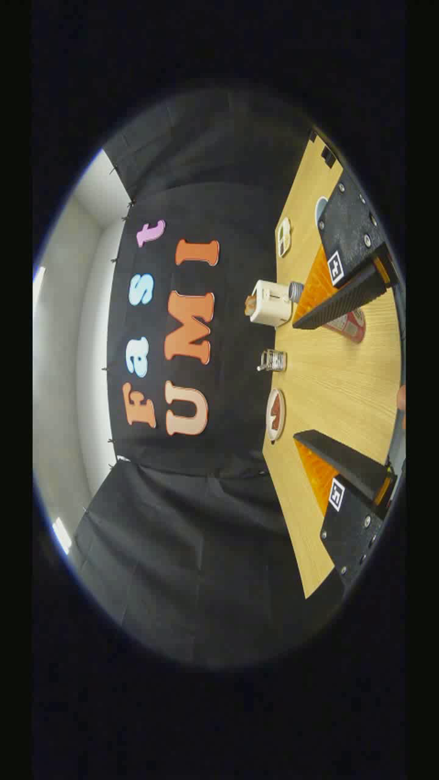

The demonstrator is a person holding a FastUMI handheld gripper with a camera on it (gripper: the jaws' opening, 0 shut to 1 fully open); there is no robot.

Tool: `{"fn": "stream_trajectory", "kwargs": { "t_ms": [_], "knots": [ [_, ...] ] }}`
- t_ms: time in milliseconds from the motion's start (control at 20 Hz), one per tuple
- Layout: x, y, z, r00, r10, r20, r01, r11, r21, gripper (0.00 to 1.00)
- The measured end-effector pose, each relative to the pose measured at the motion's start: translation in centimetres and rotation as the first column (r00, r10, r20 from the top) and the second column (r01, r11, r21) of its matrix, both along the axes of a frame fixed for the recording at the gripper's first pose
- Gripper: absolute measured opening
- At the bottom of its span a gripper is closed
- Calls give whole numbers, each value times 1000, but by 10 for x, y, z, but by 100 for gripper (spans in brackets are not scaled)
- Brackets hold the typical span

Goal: Take the bottle from table, then pour the juice into the cup, finally place the bottle on the coaster

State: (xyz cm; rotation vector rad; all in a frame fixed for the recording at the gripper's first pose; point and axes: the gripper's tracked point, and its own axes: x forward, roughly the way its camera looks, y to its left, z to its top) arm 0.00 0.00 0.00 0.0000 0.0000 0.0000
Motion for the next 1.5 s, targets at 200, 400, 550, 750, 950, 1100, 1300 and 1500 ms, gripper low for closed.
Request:
{"fn": "stream_trajectory", "kwargs": {
  "t_ms": [200,400,550,750,950,1100,1300,1500],
  "knots": [
    [-1,-15,-5,1000,-29,-10,29,1000,2,98],
    [3,-33,-4,998,-64,-13,64,997,37,98],
    [1,-40,0,997,-80,-4,80,996,37,98],
    [6,-41,-5,997,-71,-12,72,997,41,98],
    [7,-44,-4,998,-64,-12,64,997,44,98],
    [7,-48,-5,998,-70,-8,70,996,46,98],
    [9,-58,-13,996,-85,-25,86,995,60,99],
    [9,-73,-29,991,-118,-66,122,990,69,98]
  ]
}}
